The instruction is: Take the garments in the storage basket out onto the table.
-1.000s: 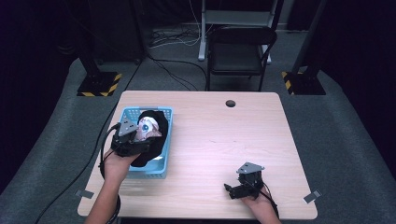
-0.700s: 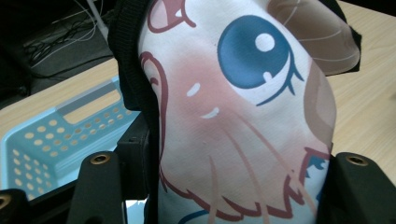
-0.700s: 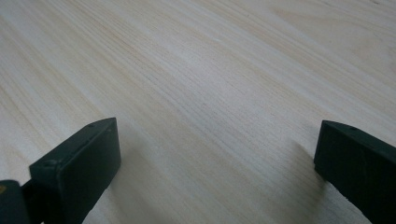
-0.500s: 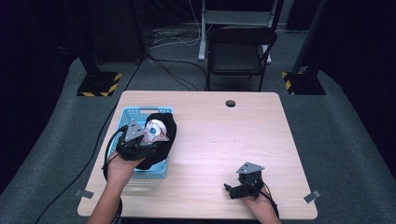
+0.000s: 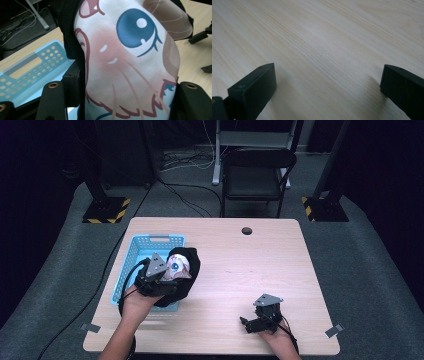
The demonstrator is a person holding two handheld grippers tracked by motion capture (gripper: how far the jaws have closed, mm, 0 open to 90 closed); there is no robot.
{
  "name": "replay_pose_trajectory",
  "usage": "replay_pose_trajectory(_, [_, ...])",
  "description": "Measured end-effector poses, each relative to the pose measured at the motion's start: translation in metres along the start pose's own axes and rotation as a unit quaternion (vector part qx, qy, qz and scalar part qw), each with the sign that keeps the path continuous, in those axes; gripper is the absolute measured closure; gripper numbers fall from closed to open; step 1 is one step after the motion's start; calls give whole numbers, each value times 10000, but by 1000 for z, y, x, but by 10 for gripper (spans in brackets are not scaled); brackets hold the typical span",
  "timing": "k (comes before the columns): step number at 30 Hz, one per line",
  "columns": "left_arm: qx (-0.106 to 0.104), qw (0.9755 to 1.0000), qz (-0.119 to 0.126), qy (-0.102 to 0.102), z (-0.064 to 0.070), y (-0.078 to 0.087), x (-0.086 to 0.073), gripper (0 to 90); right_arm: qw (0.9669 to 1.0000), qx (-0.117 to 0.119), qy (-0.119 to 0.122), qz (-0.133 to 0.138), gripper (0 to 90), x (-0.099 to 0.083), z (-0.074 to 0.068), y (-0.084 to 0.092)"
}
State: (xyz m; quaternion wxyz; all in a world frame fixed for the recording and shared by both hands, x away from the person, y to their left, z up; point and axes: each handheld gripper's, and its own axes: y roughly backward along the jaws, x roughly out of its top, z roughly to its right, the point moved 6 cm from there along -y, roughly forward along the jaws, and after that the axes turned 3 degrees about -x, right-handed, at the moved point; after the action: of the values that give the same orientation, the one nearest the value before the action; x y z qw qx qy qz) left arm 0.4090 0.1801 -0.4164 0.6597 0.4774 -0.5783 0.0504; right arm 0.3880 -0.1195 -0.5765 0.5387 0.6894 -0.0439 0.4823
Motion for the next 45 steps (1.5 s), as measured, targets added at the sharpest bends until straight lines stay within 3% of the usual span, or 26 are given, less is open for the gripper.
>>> replay_pose_trajectory(20, [-443, 9970, -360, -520, 42, -24, 0, 381, 10000, 4, -4, 3, 0, 0, 0, 0])
replay_pose_trajectory(45, [-949, 9912, -664, -643, 74, -51, -10, 382, 10000, 7, -5, 3, 0, 0, 0, 0])
